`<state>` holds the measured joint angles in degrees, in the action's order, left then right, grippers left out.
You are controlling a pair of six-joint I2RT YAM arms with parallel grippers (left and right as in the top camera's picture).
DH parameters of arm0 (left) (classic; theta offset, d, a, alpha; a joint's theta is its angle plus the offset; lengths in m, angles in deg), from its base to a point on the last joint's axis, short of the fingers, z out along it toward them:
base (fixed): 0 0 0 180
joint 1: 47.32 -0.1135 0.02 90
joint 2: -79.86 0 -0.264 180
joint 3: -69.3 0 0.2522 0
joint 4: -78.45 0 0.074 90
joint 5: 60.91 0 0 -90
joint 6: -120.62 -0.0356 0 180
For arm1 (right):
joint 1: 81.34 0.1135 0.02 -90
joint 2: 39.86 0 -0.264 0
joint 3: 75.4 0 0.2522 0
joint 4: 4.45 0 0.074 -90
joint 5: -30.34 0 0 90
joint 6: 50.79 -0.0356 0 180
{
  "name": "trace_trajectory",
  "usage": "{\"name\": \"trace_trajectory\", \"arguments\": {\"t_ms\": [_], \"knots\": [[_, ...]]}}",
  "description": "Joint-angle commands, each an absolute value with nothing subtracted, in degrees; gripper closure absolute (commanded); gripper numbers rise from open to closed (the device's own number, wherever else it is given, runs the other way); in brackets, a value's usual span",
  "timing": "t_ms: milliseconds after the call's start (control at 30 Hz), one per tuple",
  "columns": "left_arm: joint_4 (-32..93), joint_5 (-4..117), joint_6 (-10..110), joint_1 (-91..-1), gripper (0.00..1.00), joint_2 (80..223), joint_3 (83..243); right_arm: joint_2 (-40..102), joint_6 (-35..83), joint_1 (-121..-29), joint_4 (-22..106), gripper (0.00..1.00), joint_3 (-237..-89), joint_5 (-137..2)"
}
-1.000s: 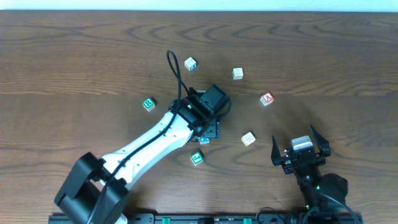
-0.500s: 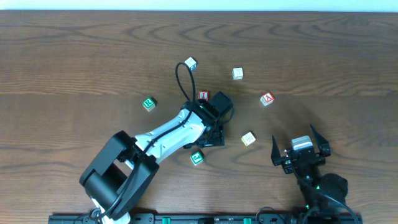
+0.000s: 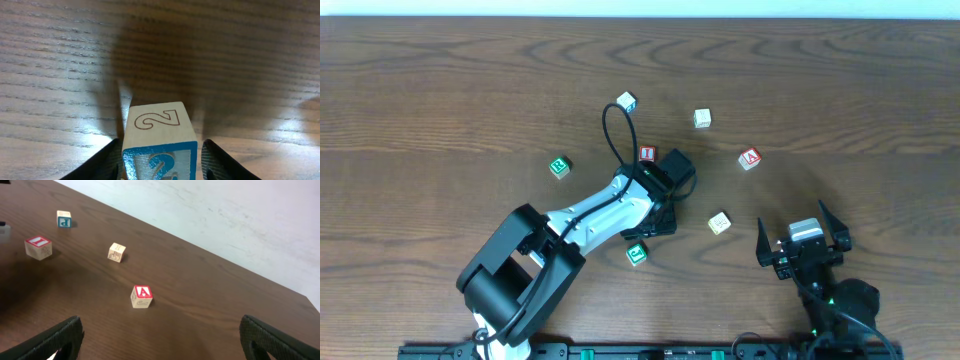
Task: Spell out Ai2
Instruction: 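Carry the '2' block and place it right of the 'I' block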
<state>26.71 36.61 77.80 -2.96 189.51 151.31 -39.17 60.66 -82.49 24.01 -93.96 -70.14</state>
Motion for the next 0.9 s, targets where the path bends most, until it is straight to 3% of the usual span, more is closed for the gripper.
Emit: {"name": "trace_trajectory", "arguments": {"t_ms": [0, 300, 867], "knots": [[26.84, 35.37, 78.46, -2.94, 0.51, 190.12, 151.02, -39.56, 61.12, -82.23, 24.05, 0.01, -93.77, -70.03], [27.32, 32.83, 78.70, -2.94, 0.56, 190.12, 151.02, -39.56, 61.10, -82.23, 24.05, 0.01, -93.77, -70.03], [27.28, 29.69, 75.77, -3.75, 0.85, 189.88, 153.04, -39.56, 61.10, -82.23, 24.05, 0.01, -93.77, -70.03]]}}
